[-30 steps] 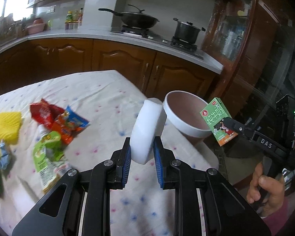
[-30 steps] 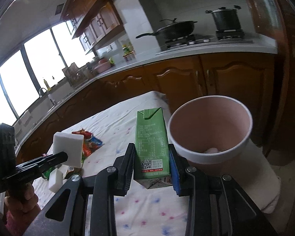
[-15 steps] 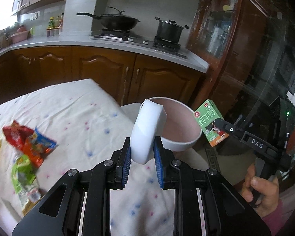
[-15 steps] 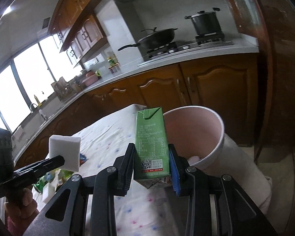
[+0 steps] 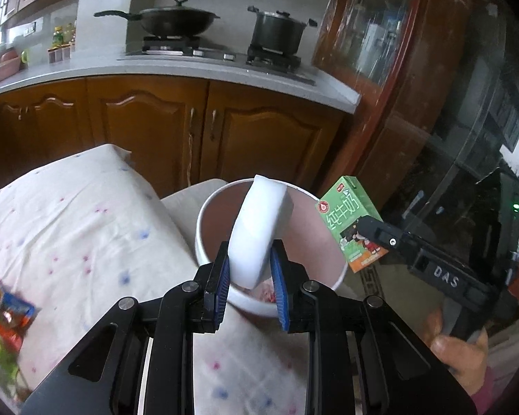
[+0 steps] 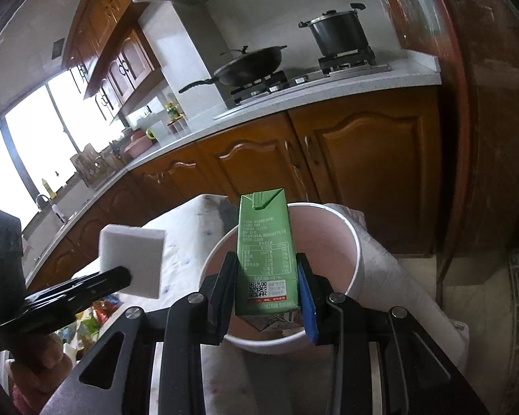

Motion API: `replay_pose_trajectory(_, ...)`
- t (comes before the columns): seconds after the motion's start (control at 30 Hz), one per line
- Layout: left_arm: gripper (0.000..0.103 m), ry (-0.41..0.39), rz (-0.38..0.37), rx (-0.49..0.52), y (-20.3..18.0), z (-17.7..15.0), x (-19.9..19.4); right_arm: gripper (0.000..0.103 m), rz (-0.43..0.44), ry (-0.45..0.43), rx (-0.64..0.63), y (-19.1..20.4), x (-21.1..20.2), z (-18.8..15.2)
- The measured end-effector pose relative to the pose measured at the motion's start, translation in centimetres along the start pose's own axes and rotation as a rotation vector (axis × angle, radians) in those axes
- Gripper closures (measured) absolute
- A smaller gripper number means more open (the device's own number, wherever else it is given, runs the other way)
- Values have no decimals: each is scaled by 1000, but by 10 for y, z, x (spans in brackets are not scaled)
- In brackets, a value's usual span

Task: Collect trash
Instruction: 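Carry sponge and carton over the pink bucket and open both tools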

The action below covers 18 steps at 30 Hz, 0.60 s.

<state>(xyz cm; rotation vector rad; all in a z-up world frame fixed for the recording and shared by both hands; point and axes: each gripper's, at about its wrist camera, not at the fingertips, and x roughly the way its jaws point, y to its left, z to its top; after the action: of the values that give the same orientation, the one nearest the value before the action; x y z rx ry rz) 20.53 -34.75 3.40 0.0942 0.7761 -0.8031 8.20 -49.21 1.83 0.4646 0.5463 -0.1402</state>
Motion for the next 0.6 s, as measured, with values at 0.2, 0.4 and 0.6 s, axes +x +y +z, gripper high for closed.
replay_pose_trajectory(0.2, 81, 70, 18, -16, -3, 1, 37, 70, -23, 46, 3, -9, 24, 1)
replay_pose_trajectory(0.4, 80, 153, 33, -12, -6, 2, 62, 70, -43, 113, -11, -12, 43, -3)
replay_pose_trajectory(0.6, 78, 175, 42, -8, -7, 4, 72, 70, -57, 137, -4, -17, 51, 1)
